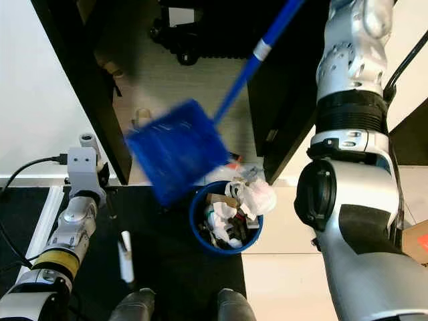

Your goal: Sweep floor

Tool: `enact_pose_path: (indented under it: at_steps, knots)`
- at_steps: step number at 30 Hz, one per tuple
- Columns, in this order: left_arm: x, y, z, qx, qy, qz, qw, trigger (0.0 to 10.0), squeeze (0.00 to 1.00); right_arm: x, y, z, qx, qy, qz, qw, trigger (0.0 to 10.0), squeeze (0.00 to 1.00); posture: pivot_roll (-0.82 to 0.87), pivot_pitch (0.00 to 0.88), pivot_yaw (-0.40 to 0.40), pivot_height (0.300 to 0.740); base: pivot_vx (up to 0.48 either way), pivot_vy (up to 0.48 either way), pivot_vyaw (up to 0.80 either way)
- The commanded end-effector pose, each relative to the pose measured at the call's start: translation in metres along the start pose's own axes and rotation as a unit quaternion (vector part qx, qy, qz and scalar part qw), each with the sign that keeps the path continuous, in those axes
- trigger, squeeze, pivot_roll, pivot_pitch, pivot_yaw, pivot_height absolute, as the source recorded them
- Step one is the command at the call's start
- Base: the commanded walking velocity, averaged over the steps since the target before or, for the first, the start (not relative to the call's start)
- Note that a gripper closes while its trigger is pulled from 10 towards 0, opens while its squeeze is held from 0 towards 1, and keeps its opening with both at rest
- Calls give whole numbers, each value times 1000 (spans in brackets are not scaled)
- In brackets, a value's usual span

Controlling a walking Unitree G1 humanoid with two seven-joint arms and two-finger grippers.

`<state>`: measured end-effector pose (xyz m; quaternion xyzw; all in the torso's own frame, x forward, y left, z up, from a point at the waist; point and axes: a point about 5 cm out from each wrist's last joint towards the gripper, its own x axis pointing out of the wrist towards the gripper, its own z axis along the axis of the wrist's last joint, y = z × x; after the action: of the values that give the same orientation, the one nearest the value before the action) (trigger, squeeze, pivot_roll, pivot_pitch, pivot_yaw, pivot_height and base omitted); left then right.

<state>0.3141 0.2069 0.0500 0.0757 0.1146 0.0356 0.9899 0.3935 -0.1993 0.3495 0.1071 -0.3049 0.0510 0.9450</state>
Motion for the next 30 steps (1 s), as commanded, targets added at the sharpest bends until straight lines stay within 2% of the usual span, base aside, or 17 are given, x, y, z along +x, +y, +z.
enact_pose_path:
  at_steps: [1,3,4,7,14,24,25,27,29,30]
  knots:
    - [0,2,4,25,-12,-5,1000,10000,0,-20,0,-39,49,65,-2,997,10000,0,35,35,-47,740,0,480,0]
    - [0,3,5,27,-14,-6,1000,10000,0,-26,1,-48,61,76,1,995,10000,0,35,35,-47,740,0,480,0]
    - [1,5,7,29,-17,-7,999,10000,0,-36,3,-62,84,90,-1,992,10000,0,47,33,-44,740,0,480,0]
    - [2,6,10,33,-22,-8,999,10000,0,-43,2,-72,96,99,-9,990,10000,0,58,30,-44,740,0,480,0]
    - [2,10,14,41,-28,-9,999,10000,0,-45,1,-75,100,100,-17,990,10000,0,69,25,-41,740,0,480,0]
    - [1,12,15,49,-31,-9,998,10000,0,-55,11,-85,100,117,-4,988,10000,0,88,17,-49,740,0,480,0]
    - [-1,12,14,51,-32,-8,998,10000,0,-66,13,-98,93,141,-1,986,10000,0,93,16,-53,740,0,480,0]
    - [-1,12,14,51,-33,-7,998,10000,0,-69,13,-101,92,149,-1,985,10000,0,93,16,-53,740,0,480,0]
    - [-3,13,13,52,-34,-6,998,10000,0,-86,11,-119,68,183,-4,981,10000,0,94,17,-55,740,0,480,0]
    - [-3,13,13,52,-34,-6,998,10000,0,-86,11,-119,68,183,-4,981,10000,0,94,17,-55,740,0,480,0]
